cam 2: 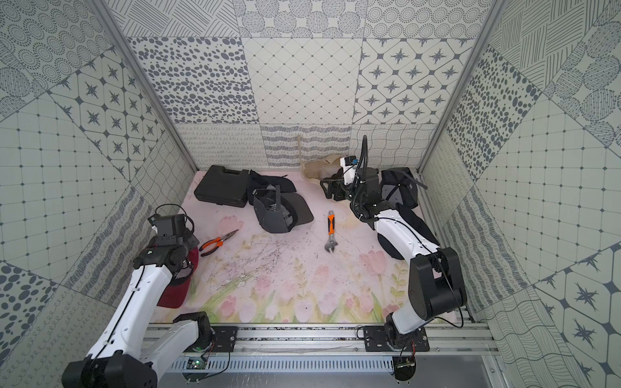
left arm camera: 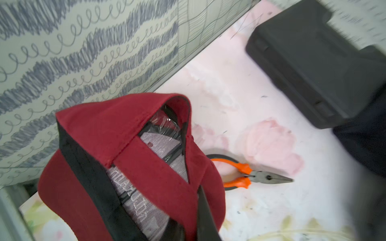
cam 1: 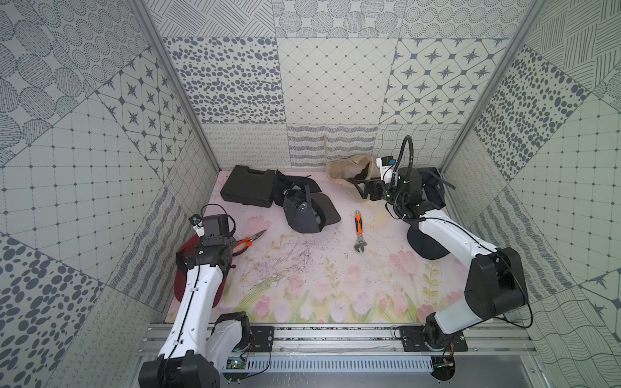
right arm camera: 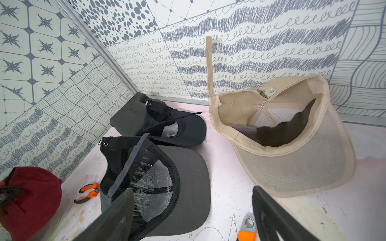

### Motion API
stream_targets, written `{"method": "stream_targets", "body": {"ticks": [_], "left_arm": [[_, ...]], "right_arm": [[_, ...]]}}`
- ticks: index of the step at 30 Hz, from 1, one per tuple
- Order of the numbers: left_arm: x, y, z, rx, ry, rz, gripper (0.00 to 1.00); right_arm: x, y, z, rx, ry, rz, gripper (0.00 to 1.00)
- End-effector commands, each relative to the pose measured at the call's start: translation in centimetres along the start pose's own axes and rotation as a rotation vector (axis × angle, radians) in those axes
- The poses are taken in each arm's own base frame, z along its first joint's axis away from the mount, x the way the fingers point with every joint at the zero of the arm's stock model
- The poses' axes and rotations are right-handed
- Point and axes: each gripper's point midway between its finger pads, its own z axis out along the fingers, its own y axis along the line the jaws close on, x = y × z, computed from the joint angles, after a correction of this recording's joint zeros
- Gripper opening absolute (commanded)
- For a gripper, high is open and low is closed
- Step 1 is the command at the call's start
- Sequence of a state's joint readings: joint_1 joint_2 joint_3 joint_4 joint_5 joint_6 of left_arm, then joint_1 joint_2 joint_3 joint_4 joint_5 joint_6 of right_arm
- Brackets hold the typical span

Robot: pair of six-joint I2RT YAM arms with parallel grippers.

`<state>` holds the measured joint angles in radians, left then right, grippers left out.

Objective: Open the adjustable buckle of the baseball cap
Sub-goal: Pick up the baseball cap at the corner of the board.

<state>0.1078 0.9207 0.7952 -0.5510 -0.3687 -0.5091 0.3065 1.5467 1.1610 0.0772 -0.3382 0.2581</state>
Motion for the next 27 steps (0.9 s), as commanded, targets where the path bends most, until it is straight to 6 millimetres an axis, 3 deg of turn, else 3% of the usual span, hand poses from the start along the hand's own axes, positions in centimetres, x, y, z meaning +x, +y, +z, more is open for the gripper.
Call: {"method": "stream_targets", "body": {"ticks": [1, 10, 17, 21, 27], "left_arm": [[-3.8, -6.0, -4.9, 0.363, -0.092, -0.010, 0.00], [-9.4, -14.1, -13.5, 0.793, -0.212, 0.029, 0.00], [-12.2, -22.8, -19.7, 1.187, -0.249, 0.149, 0.00], [-12.0, -27.2, -22.0, 1.364, -0.236, 0.247, 0.00], [-10.2, -32.4, -23.7, 1.526, -0.206, 0.355, 0.00]], "right_arm": [[-1.1, -0.4, -0.9, 0.026, -0.041, -0.021, 0.89], [0.2, 0.3, -1.1, -0.055, -0.021, -0.052, 0.84], [0.3, 2.9, -2.6, -0.204, -0.016, -0.099, 0.84], [-0.6, 5.1, -4.4, -0.288, -0.039, -0.126, 0.83], [-1.3, 7.6, -6.9, -0.386, -0.048, -0.139, 0.83]]}}
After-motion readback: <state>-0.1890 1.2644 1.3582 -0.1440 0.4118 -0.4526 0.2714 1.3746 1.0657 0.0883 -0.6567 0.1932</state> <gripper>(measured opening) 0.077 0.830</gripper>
